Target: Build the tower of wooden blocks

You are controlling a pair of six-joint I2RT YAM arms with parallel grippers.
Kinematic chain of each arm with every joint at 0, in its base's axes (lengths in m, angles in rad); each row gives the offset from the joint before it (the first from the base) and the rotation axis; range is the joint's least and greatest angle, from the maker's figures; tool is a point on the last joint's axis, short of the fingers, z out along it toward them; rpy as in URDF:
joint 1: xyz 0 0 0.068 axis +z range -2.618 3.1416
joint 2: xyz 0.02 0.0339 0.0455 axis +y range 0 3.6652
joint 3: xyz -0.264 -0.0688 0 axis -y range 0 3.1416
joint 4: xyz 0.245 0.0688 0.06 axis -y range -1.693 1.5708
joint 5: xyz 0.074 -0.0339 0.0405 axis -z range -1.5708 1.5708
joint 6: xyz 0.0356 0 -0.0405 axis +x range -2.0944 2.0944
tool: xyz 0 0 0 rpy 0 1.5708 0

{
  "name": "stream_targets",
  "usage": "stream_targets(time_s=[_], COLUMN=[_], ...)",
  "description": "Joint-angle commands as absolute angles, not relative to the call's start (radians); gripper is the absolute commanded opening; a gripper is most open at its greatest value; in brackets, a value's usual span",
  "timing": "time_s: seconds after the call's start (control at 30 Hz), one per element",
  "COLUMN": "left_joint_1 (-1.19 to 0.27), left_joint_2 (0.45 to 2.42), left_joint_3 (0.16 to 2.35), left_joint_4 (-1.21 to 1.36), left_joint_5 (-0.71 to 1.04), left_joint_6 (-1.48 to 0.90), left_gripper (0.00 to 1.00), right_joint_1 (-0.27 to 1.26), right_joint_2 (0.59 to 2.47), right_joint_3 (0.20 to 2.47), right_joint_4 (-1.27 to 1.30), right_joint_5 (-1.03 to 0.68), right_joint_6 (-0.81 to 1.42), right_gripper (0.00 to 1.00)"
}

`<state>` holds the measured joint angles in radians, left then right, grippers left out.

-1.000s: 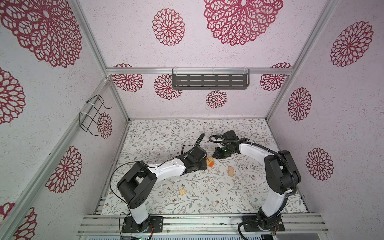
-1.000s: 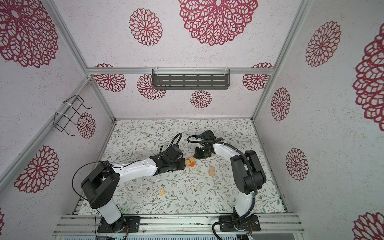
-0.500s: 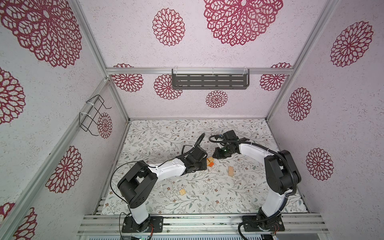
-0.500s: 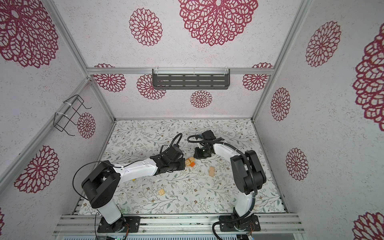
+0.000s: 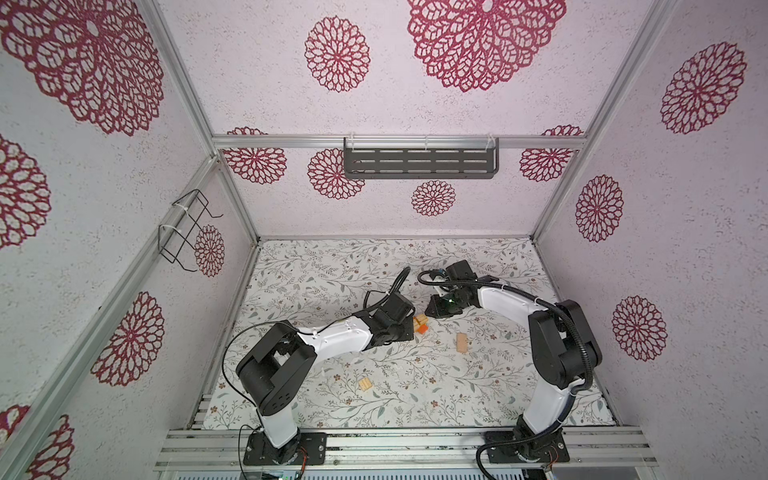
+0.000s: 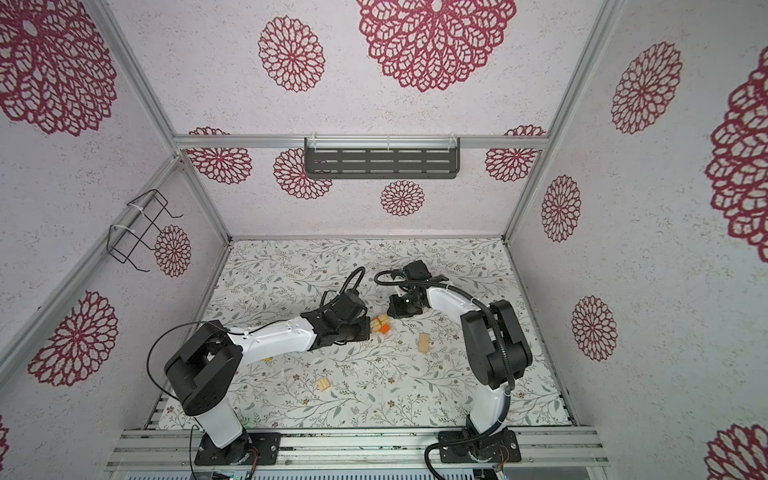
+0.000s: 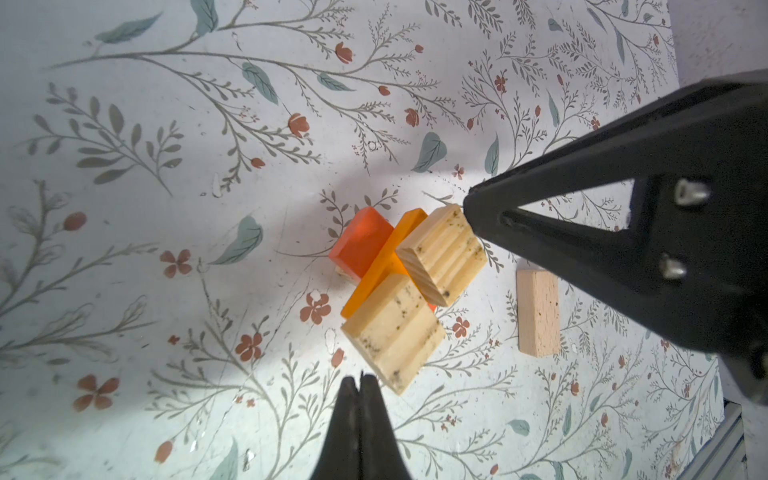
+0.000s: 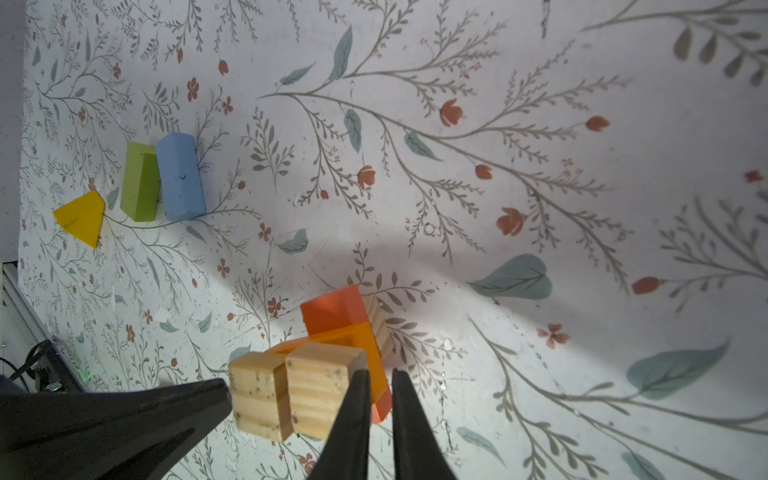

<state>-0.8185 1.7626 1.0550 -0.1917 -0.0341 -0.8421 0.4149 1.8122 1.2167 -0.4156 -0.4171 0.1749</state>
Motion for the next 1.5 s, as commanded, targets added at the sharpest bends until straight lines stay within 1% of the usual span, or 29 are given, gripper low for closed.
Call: stream_targets(time_s=[0.0,0.77,1.03,1.23,1.43,1.47], left_joint_1=[-0.828,-0.828,-0.828,-0.828,-0.824,-0.822], left_joint_2=[1.781,1.797,1.776,1.719,1.581,1.548], left_joint_3=[1.082,1.111,1.108,1.113,1.112,1.104], left_joint_4=[-0.172,-0.175,-0.186,-0.219,-0.317,-0.334], left_joint_5=[-0.031,-0.025,-0.039,-0.082,-0.2,-0.221], left_joint_6=[-0.847,-0.847,-0.847,-0.835,-0.8,-0.797], left_gripper=[0.0,0.0,0.0,0.0,0.0,0.04], right_joint_1=[0.413,0.413,0.413,0.407,0.402,0.402], right_joint_2=[1.817,1.818,1.807,1.749,1.662,1.652], right_joint_3=[1.214,1.215,1.215,1.215,1.241,1.251], right_joint_4=[-0.407,-0.408,-0.403,-0.391,-0.427,-0.448], right_joint_5=[-0.431,-0.432,-0.402,-0.347,-0.281,-0.272], right_joint_6=[0.158,0.158,0.165,0.185,0.191,0.189], right_gripper=[0.16,0.16,0.16,0.21,0.24,0.25])
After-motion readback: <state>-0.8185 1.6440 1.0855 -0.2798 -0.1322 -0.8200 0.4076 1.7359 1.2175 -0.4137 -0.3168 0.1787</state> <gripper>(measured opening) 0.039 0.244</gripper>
